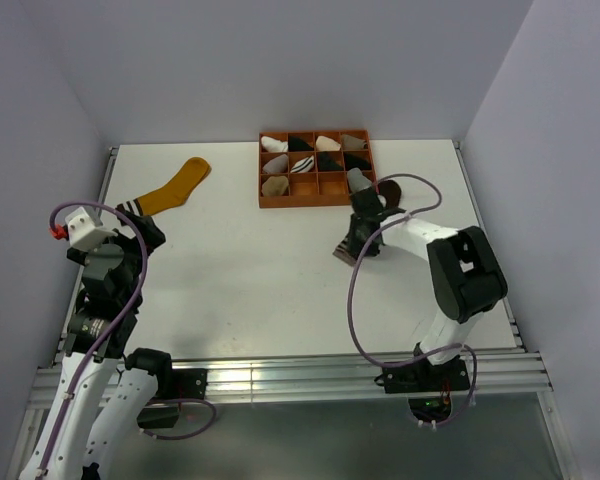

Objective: Roll the socks
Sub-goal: Move the sock to the center of the board, then roll the sock at the center of the board.

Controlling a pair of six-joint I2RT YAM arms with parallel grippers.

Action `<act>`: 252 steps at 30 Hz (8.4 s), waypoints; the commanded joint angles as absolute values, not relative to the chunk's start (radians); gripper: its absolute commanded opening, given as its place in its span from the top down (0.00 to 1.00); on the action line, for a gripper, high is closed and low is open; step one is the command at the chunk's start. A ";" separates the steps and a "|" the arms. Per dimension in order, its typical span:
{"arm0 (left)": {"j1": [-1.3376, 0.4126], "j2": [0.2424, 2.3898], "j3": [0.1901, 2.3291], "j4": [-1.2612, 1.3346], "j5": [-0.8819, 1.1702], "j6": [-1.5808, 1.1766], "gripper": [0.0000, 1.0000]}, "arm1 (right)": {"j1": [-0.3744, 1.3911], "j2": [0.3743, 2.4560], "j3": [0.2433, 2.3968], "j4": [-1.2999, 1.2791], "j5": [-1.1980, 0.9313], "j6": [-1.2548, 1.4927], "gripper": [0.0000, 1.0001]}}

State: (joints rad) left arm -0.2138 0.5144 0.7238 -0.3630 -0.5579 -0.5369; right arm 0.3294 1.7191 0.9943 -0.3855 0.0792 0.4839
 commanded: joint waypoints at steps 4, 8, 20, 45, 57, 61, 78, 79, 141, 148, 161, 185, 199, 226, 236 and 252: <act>-0.218 0.514 0.721 -0.330 -0.557 -0.525 0.02 | 0.629 1.744 0.946 -0.388 -0.012 0.658 0.58; -0.218 0.515 0.722 -0.330 -0.554 -0.525 0.02 | 0.773 1.789 1.052 -0.409 -0.006 0.693 0.58; -0.218 0.518 0.718 -0.327 -0.537 -0.526 0.02 | 0.832 1.701 1.195 -0.483 0.152 0.506 0.58; -0.218 0.538 0.716 -0.322 -0.476 -0.528 0.02 | 0.934 1.732 1.083 -0.394 -0.031 0.153 0.61; -0.218 0.644 0.793 -0.348 -0.135 -0.546 0.01 | 0.616 1.693 1.141 -0.374 0.164 0.270 0.57; -0.219 0.736 0.842 -0.422 0.056 -0.589 0.05 | 0.526 1.761 1.196 -0.361 0.129 0.279 0.58; -0.716 1.251 0.750 -0.009 0.005 -0.782 0.20 | 0.448 1.882 1.278 -0.313 0.041 0.281 0.59; -0.735 1.275 0.749 0.030 0.005 -0.781 0.22 | 0.449 1.888 1.279 -0.313 0.041 0.279 0.59; -0.195 0.954 0.779 -0.472 -0.041 -0.681 0.01 | 1.210 1.744 1.057 -0.123 0.445 0.196 0.41; -0.130 0.950 0.769 -0.453 0.023 -0.677 0.01 | 1.255 1.824 1.097 -0.169 0.491 0.193 0.44; -0.089 0.953 0.762 -0.442 0.057 -0.673 0.02 | 1.313 1.873 1.106 -0.256 0.545 0.224 0.50; -0.086 0.994 0.755 -0.423 0.133 -0.676 0.03 | 1.318 1.973 1.088 -0.284 0.535 0.215 0.92; -0.268 0.957 0.652 -0.354 0.127 -0.816 0.04 | 1.102 1.721 0.945 -0.049 0.051 0.230 1.00; -0.572 1.176 0.541 -0.109 0.052 -1.065 0.13 | 0.670 1.891 0.713 0.535 -0.778 0.693 1.00; -0.617 1.299 0.542 -0.042 0.023 -1.127 0.20 | 0.623 1.957 0.689 0.592 -0.815 0.756 1.00; -0.650 1.445 0.607 -0.009 0.005 -1.173 0.46 | 0.620 1.970 0.706 0.551 -0.802 0.719 1.00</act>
State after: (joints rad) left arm -0.6434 1.4242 0.5766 -0.0181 0.0277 -1.1660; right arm 0.6285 1.9396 0.7074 0.5793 -0.8360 0.7570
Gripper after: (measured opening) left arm 0.542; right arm 0.020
